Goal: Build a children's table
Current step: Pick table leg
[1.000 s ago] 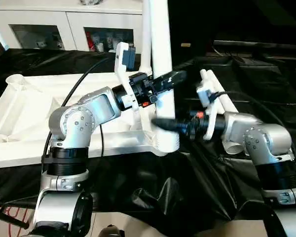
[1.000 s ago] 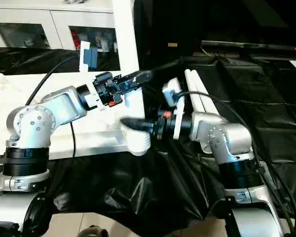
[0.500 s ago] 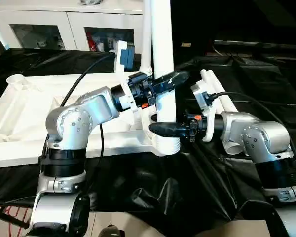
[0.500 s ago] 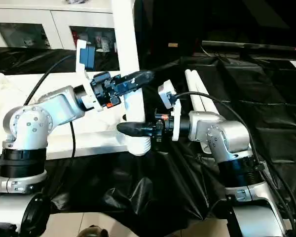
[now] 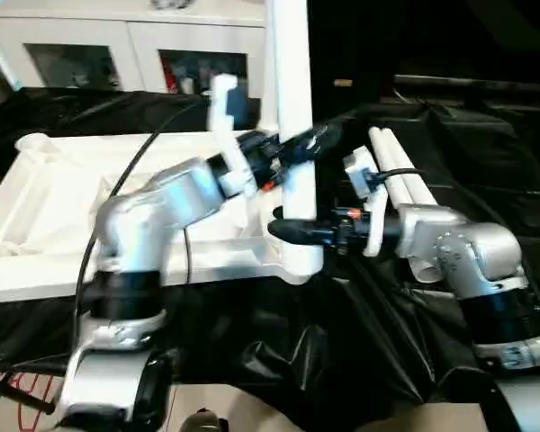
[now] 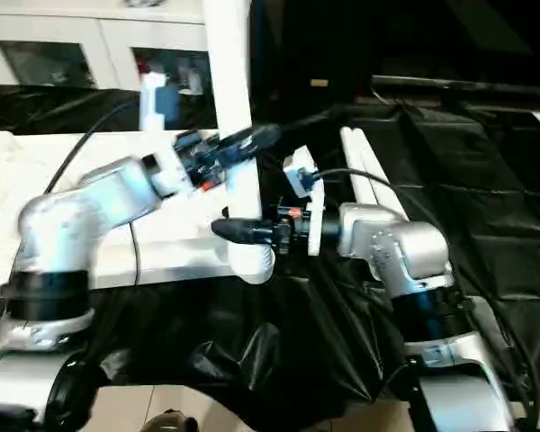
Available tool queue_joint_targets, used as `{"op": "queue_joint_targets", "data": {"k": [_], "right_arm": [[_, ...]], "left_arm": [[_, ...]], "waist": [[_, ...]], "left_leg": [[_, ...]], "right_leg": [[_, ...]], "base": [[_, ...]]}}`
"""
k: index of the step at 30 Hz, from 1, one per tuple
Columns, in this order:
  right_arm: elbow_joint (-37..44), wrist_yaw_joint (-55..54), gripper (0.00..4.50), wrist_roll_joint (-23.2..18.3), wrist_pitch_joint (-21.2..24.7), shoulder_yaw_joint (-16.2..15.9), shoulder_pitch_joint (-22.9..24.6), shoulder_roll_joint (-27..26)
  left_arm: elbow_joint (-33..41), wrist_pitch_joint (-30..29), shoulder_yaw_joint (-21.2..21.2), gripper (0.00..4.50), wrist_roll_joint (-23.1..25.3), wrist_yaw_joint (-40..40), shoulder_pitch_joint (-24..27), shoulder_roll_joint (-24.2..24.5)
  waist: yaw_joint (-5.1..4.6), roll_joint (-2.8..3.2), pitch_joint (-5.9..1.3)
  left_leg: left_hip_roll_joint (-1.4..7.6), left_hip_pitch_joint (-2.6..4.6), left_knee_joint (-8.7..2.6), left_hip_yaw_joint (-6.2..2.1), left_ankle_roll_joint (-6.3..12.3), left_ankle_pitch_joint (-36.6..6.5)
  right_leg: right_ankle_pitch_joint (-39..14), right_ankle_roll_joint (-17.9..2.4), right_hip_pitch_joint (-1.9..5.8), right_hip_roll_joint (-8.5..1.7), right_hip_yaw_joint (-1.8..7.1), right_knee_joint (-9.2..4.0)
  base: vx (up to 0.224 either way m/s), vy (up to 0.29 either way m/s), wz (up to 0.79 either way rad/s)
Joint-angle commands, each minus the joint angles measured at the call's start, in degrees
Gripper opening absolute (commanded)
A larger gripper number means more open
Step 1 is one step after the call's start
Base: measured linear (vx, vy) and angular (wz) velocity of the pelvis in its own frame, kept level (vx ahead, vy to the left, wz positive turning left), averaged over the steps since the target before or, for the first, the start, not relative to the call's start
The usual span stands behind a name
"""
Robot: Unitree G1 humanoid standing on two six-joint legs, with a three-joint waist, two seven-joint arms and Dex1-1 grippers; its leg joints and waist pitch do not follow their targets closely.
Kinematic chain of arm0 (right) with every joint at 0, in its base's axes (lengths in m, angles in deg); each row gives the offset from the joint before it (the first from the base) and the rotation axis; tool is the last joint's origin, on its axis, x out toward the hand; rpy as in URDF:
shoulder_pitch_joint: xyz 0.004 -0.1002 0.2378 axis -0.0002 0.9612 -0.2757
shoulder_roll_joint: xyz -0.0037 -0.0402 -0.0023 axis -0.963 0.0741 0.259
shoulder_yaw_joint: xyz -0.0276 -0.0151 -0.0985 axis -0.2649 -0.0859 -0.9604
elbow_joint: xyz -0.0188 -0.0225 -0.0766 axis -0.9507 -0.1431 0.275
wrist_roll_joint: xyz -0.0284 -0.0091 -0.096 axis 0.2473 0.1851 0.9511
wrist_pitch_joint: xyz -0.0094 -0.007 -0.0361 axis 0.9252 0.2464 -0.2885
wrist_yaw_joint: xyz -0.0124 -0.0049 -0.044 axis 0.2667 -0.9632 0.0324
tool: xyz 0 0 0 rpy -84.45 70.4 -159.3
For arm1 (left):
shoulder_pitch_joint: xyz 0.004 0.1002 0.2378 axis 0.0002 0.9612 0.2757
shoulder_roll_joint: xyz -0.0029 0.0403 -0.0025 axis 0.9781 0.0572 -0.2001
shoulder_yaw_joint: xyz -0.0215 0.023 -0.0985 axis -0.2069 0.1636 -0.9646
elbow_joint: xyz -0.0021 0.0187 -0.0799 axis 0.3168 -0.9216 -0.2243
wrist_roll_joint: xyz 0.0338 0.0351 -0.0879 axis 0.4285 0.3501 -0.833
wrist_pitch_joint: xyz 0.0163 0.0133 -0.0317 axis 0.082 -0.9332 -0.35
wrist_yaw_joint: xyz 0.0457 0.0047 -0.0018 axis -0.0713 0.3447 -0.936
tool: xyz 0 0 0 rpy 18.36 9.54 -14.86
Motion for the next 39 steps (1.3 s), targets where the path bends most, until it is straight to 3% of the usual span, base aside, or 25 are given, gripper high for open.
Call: {"op": "queue_joint_targets", "data": {"k": [1,6,7,11,12,18,20,23,27,30,35,37,39], "right_arm": [[1.4,0.0,1.95,0.1,-1.9,0.3,-0.7,-0.6],[0.6,-2.0,1.95,0.8,-3.1,0.2,-1.3,-1.7],[0.2,-2.4,1.95,1.0,-3.4,0.2,-1.5,-1.9],[-0.1,-2.7,1.95,1.5,-3.7,0.2,-1.6,-2.3],[-0.3,-2.9,1.95,1.7,-3.9,0.3,-1.7,-2.5],[-0.8,-3.4,1.95,2.2,-4.5,0.4,-2.0,-3.0],[-1.1,-4.1,1.95,2.9,-5.4,0.3,-2.1,-3.2],[-1.4,-3.1,2.65,2.7,-6.4,0.5,-2.2,-3.6],[-1.2,-2.5,2.74,2.4,-5.9,0.4,-2.3,-3.3],[-1.4,-1.4,3.09,3.8,-7.7,-0.3,-2.7,-2.1],[-0.8,4.8,3.13,3.1,-6.4,-1.5,-3.1,1.5],[-0.8,5.3,3.13,3.0,-6.2,-1.5,-3.2,1.8],[-1.0,6.5,3.13,3.1,-6.3,-2.0,-3.5,2.4]], "left_arm": [[-1.2,0.0,-2.5,2.99,1.8,-5.8,-1.5,-0.7],[-1.5,0.9,-2.3,2.99,4.2,-10.6,-1.5,-1.9],[-1.4,1.4,-2.6,2.73,4.1,-10.9,-1.3,-2.5],[-0.6,1.3,-3.6,2.60,2.8,-12.4,-1.1,-4.1],[-0.2,1.2,-3.6,2.34,2.6,-12.8,-1.0,-4.3],[-0.4,1.3,-4.0,2.17,1.8,-13.3,-1.1,-5.2],[-0.2,1.2,-3.9,2.03,1.3,-12.1,-1.0,-5.0],[0.2,1.4,-3.2,1.88,1.4,-10.7,-0.9,-4.4],[0.1,1.6,-2.6,1.84,1.6,-9.2,-0.8,-3.3],[1.6,0.8,1.2,1.84,2.1,-2.7,0.0,0.9],[2.8,-0.9,4.4,1.84,1.0,4.7,1.0,5.2],[2.8,-0.9,4.8,1.84,0.9,5.7,1.0,5.7],[2.4,-0.5,4.9,1.84,0.7,7.0,0.5,6.5]], "waist": [[0.04,-0.59,-4.95],[-0.03,-0.82,-4.94],[-0.05,-0.84,-4.92],[0.06,-0.81,-4.87],[0.06,-0.77,-4.90],[0.08,-0.70,-4.92],[0.11,-0.63,-4.92],[0.04,-0.61,-4.89],[-0.01,-0.52,-4.89],[0.05,-0.15,-4.90],[-0.02,-0.45,-4.85],[-0.02,-0.32,-4.87],[-0.06,-0.72,-4.86]], "left_leg": [[0.63,0.65,-3.01,-0.04,0.32,-6.0],[0.52,0.53,-2.97,-0.02,1.31,-5.3],[0.54,0.57,-2.94,-0.02,1.40,-5.4],[0.57,0.58,-2.93,0.03,1.30,-5.6],[0.56,0.55,-2.90,0.01,1.37,-5.6],[0.54,0.56,-2.89,-0.02,1.52,-5.7],[0.54,0.53,-2.91,-0.04,1.51,-5.7],[0.59,0.61,-2.96,-0.06,1.48,-6.1],[0.64,0.70,-3.00,-0.08,1.46,-6.3],[0.67,0.81,-3.06,-0.14,1.29,-6.7],[0.70,0.91,-3.03,0.02,1.23,-6.9],[0.69,0.81,-3.06,-0.01,1.19,-6.8],[0.68,0.77,-3.05,0.04,1.24,-6.5]], "right_leg": [[-5.9,-10.5,3.68,-3.59,2.15,-3.96],[-5.5,-11.1,3.68,-3.51,2.02,-4.05],[-6.0,-10.8,3.62,-3.50,2.03,-4.11],[-6.8,-10.9,3.59,-3.56,2.04,-4.16],[-6.6,-10.8,3.57,-3.53,2.05,-4.12],[-6.3,-10.9,3.56,-3.53,2.02,-4.15],[-6.3,-10.9,3.57,-3.55,2.00,-4.15],[-6.6,-10.8,3.49,-3.53,1.98,-4.17],[-6.5,-11.0,3.47,-3.51,1.98,-4.11],[-7.2,-10.7,3.26,-3.53,1.97,-4.10],[-5.8,-11.3,3.32,-3.41,2.05,-3.95],[-5.9,-11.5,3.42,-3.50,2.05,-3.85],[-6.1,-11.7,3.48,-3.56,2.06,-3.86]], "base": [[0.000,0.000,0.00],[0.000,0.000,0.00],[0.000,0.000,0.00],[0.000,0.000,0.00],[0.000,0.000,0.00],[0.000,0.000,0.00],[0.000,0.000,0.00],[0.000,0.000,0.00],[0.000,0.000,0.00],[0.000,0.000,0.00],[0.000,0.000,0.00],[0.000,0.000,0.00],[0.000,0.000,0.00]]}}
